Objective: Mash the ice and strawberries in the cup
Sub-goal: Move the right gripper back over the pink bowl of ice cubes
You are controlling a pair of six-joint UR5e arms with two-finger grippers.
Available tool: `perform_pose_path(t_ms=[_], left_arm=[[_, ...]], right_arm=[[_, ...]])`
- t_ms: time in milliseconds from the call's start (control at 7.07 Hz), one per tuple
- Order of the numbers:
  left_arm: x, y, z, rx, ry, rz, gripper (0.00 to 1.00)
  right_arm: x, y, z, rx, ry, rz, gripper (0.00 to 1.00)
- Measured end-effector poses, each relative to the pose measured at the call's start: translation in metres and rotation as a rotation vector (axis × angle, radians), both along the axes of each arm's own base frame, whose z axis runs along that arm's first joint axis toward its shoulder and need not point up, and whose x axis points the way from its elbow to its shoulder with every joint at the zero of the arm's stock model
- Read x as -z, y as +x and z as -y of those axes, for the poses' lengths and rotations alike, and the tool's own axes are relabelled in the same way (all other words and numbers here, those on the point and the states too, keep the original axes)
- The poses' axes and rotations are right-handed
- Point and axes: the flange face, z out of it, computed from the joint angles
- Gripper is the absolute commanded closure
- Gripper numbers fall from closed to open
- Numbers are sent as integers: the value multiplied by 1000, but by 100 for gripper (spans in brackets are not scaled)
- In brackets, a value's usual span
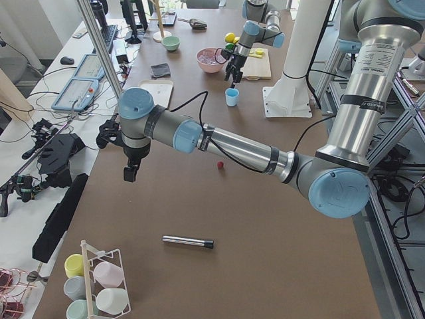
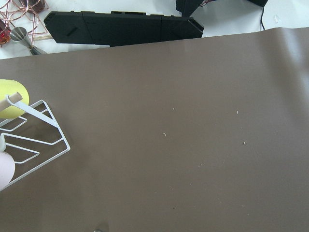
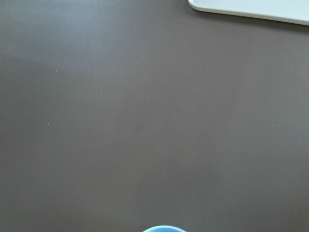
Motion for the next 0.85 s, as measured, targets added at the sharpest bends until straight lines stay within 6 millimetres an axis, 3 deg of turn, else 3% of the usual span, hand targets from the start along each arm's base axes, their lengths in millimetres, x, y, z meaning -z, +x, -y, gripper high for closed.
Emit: perform_pose_path(t_ms=[424,848], left_arm=[[10,0,-2,0,17,0,1],[17,1,-7,0,33,0,1]], right_arm=[[-21,73,86,12,-37,-16,0],[-61,136,133,-16,-59,-66,0]])
